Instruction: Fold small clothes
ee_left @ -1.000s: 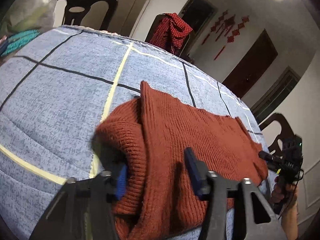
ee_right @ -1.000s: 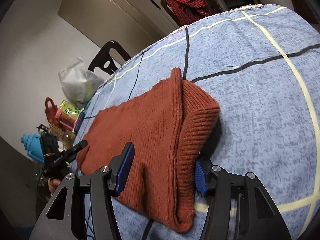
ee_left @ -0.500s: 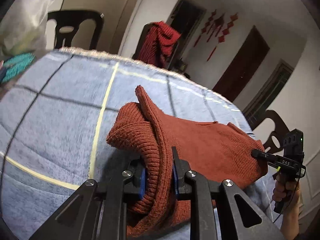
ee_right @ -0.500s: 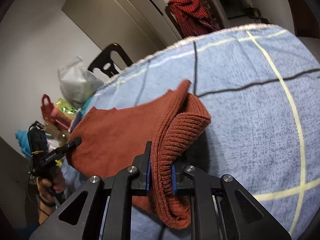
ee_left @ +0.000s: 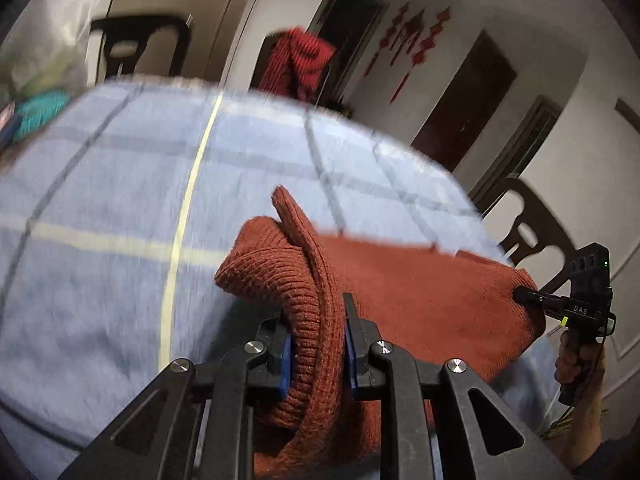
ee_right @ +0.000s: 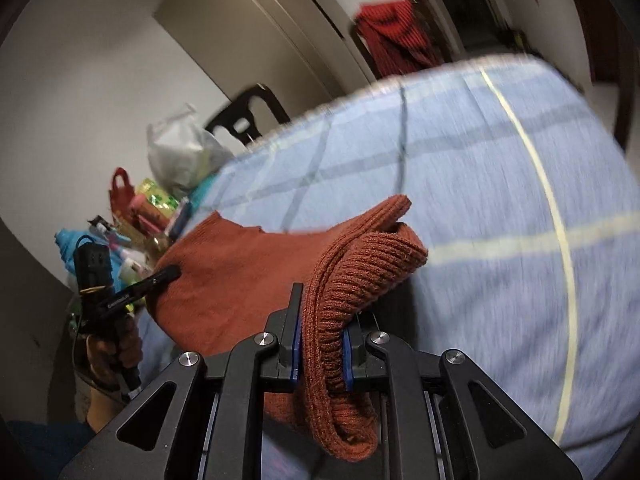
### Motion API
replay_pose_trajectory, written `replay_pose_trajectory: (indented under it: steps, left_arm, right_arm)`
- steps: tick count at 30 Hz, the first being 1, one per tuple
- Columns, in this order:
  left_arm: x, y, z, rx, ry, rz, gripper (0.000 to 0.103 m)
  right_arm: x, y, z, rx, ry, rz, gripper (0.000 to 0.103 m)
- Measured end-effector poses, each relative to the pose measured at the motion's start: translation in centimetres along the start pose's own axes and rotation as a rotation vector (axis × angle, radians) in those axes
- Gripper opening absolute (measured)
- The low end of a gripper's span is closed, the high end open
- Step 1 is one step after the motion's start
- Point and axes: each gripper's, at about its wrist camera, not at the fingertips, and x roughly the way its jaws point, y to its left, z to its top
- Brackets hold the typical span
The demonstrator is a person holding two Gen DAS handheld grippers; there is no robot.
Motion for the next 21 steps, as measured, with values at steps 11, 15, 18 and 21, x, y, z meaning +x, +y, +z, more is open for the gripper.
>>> replay_pose_trajectory:
  steps: [11, 15, 18, 21]
  left_arm:
    - [-2.2, 1.2, -1.9, -0.026, -0.046, 0.152, 0.035]
    - [-3.4, -0.9, -1.3, 0.06, -0.116, 0.226, 0.035]
    - [-2.7, -2.8, -0.7, 0.116, -0.121, 0.183, 0.039]
    - [-0.2, -3.7, -0.7, 0.147, -0.075, 0.176, 0.039]
  right_arm:
    - [-2.8, -0.8, -2.1, 0.004, -0.091, -0.196, 0.021]
    - [-4.0, 1.2, -2.6, -0.069, -0.155, -0.224, 0.021]
    - [-1.9, 2.5, -2.4, -0.13, -0.132, -0.224, 0.021]
    - [0.4, 2.3, -2.0, -0.139, -0.098, -0.237, 0.021]
